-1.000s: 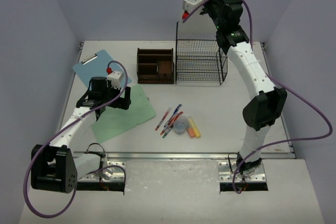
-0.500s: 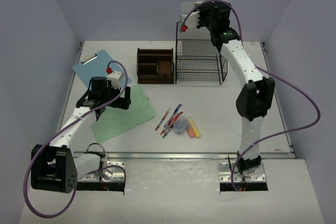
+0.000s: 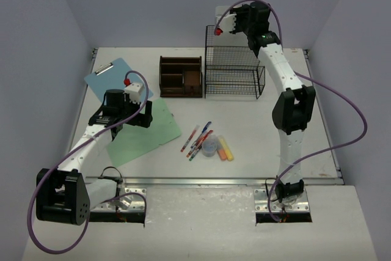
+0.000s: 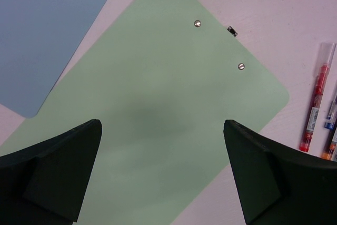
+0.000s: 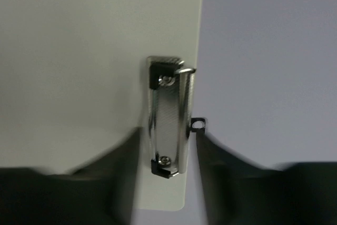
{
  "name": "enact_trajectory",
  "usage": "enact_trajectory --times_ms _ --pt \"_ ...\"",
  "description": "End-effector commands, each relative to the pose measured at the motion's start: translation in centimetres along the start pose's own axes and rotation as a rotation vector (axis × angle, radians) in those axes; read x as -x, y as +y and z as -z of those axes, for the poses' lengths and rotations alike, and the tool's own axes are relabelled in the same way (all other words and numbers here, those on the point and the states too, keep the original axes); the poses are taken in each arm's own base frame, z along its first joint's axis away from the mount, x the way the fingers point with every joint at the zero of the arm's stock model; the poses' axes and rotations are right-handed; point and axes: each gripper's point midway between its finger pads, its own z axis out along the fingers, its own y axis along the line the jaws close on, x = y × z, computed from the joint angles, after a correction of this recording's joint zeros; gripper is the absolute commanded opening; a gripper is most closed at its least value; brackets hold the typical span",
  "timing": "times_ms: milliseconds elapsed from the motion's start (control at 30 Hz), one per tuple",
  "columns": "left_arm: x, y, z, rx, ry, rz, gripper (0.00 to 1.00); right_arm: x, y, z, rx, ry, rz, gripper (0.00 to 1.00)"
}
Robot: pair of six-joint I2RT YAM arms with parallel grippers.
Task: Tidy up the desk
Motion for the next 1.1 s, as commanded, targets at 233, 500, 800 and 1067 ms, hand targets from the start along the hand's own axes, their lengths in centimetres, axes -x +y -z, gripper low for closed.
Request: enact_trajectory --times_ms 233,500,800,1067 --pt "3.0 0.0 0.6 0.006 -0.091 -0.007 1.00 -0.5 -2.6 -0.9 -0.131 0.013 -0.040 0.99" --pt "4.0 0.6 1.6 0.045 -0.140 -0.029 1.00 0.1 -8.0 3.4 -0.220 -0.004 -0.094 0.99" --pt "7.2 0.0 3.6 -0.006 -0.185 -0.264 1.00 0.7 -8.1 10.5 -0.126 -0.010 -0.303 0.99" --pt "11.4 6.6 3.5 0.315 -0.255 -0.168 0.98 2.8 0.4 16.6 0.128 -0.006 -0.680 0.99"
